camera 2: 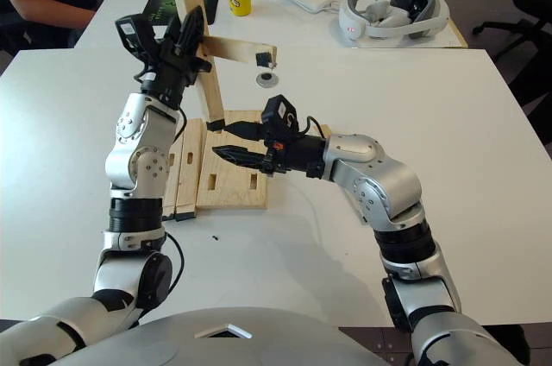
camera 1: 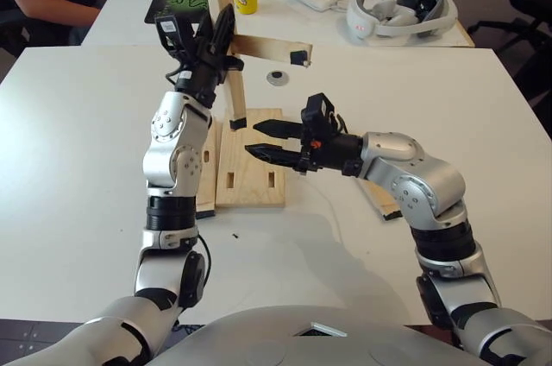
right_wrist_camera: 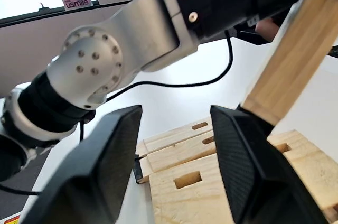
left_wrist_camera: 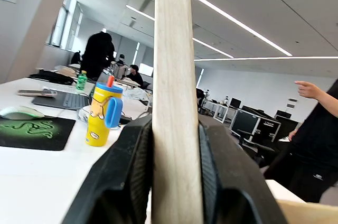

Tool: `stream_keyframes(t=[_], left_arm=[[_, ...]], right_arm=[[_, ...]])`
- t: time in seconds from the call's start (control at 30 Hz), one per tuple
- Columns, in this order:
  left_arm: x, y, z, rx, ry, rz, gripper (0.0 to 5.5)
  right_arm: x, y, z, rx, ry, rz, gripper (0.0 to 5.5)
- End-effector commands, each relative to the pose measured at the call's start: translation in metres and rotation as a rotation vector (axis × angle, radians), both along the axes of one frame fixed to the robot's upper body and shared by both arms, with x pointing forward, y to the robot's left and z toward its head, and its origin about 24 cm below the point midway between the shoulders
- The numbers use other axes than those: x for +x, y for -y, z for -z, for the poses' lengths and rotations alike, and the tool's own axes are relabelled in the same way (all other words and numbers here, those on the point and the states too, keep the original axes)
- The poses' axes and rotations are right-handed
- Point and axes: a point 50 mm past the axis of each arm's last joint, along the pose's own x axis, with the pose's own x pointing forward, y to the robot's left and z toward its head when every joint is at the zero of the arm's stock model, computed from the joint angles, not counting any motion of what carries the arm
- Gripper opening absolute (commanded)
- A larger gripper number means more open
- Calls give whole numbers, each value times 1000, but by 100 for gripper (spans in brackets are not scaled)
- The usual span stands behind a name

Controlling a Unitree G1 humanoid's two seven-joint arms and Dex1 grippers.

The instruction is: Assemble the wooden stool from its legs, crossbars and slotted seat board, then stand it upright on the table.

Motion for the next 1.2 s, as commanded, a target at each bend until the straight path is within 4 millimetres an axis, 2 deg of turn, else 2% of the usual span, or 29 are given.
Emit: stream_keyframes(t=[0.03, 0.27, 0.4, 0.53, 0.73, 0.93, 1.07, 1.2], left_arm=[[-12, 6, -5, 7, 3, 34, 106], [-14, 19, -10, -19, 8, 61, 106], [-15, 21, -10, -23, 6, 67, 106], [-18, 19, -7, -12, 3, 64, 106], [-30, 9, -8, 18, -3, 45, 106], [-42, 1, -6, 45, -28, 41, 106], [-44, -5, -6, 64, -35, 30, 106], [-47, -13, -13, 76, -17, 8, 106]], right_arm=[[3, -10, 4, -22, 3, 18, 173], [3, -25, 16, -49, -53, 88, 65], [14, -28, 22, -84, -36, 215, 6], [27, -23, 26, -119, 14, 352, 0], [22, -20, 25, -119, 39, 343, 0], [32, -9, 25, -136, 93, 461, 0], [22, -10, 29, -144, 96, 392, 0], [5, 2, 31, -168, 104, 300, 0]])
